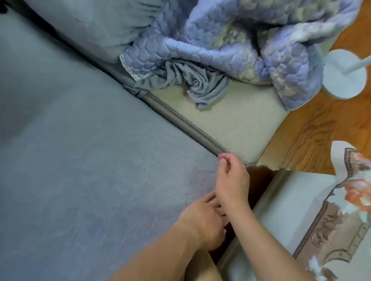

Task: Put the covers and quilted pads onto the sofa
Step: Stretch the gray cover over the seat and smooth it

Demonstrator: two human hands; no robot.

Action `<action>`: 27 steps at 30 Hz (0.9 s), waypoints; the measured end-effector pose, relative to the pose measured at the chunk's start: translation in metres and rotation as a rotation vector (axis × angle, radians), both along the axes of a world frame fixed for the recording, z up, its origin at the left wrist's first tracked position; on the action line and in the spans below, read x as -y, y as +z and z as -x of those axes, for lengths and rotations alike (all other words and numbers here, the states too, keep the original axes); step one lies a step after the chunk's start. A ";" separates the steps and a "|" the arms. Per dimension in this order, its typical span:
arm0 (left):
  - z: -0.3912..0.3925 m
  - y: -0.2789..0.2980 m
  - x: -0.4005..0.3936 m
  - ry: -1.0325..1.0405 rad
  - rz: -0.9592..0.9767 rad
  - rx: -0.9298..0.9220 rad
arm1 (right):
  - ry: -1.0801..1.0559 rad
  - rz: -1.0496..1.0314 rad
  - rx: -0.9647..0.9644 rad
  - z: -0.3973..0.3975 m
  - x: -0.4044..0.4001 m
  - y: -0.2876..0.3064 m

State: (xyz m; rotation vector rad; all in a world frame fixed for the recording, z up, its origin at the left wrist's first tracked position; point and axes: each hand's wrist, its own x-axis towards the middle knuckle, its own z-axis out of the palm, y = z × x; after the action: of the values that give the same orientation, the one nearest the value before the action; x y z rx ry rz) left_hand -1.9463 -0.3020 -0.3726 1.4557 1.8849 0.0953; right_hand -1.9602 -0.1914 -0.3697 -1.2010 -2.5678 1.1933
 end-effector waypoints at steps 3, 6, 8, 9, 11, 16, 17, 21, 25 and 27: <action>-0.029 0.009 0.038 0.265 -0.222 0.153 | 0.702 -0.058 0.166 0.008 0.013 -0.017; -0.048 0.020 0.129 0.642 -0.280 -0.089 | 0.621 0.019 0.602 -0.018 -0.007 -0.032; -0.053 0.025 0.195 0.923 -0.035 -0.216 | 0.571 0.002 0.839 -0.041 -0.017 -0.024; -0.055 0.026 0.223 1.068 0.162 -0.200 | 0.604 -0.072 0.882 -0.045 -0.014 -0.014; -0.065 0.025 0.253 1.247 0.506 -0.090 | 0.470 -0.319 0.764 -0.036 0.005 0.005; -0.069 0.024 0.243 1.334 0.574 0.014 | 0.736 -0.392 0.178 0.029 0.109 0.027; -0.068 0.027 0.240 1.350 0.571 0.024 | 0.892 -0.359 0.128 0.040 0.132 0.032; -0.100 0.045 0.238 1.452 0.472 0.005 | 1.322 -0.627 0.367 0.000 0.097 0.012; -0.173 0.065 0.232 1.639 0.532 0.333 | 1.538 -0.744 1.099 -0.035 0.063 0.046; -0.195 0.078 0.227 1.725 0.581 0.598 | 1.827 -0.453 1.234 -0.052 0.063 0.035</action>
State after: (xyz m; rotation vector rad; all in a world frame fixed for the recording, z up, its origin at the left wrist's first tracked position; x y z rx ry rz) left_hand -1.7511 -0.5294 -0.2948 -0.7600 1.8155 0.6165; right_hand -1.9083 -0.2544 -0.3348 1.4485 -4.1266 -0.8651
